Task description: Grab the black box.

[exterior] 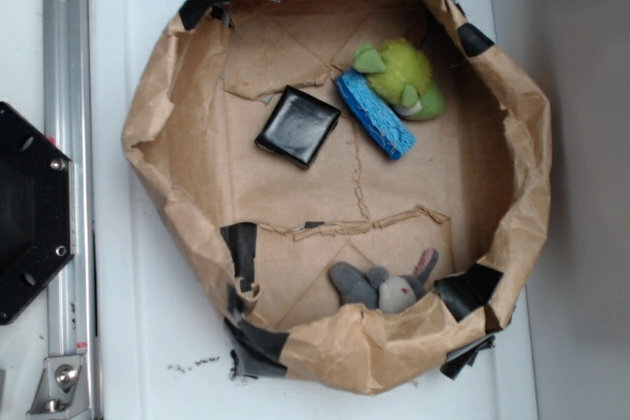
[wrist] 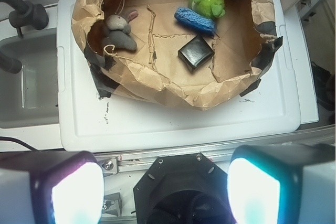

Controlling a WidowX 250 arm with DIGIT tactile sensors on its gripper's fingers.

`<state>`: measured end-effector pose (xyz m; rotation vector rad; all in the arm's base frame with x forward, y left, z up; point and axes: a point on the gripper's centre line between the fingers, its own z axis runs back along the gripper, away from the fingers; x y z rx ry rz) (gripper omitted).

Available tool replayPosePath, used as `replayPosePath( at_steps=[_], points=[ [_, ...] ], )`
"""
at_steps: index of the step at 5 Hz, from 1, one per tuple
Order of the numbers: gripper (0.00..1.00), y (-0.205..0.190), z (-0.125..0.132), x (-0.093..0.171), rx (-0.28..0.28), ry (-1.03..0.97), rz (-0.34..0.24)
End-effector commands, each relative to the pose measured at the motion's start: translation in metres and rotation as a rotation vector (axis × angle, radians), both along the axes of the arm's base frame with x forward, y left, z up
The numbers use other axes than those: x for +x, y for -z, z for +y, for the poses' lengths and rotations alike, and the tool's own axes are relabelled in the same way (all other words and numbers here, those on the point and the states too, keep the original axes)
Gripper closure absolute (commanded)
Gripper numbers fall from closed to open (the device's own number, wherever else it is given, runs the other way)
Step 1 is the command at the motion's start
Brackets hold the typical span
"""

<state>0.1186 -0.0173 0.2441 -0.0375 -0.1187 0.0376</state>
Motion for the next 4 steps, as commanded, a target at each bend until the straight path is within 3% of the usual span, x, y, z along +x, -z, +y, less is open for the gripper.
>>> replayPosePath(
  at_steps=[1, 2, 4],
  points=[
    [0.00, 0.000, 0.000, 0.000, 0.000, 0.000, 0.000],
    [0.00, 0.001, 0.000, 0.050, -0.010, -0.150, -0.010],
    [0.00, 0.026, 0.023, 0.090, -0.063, -0.491, 0.057]
  ],
)
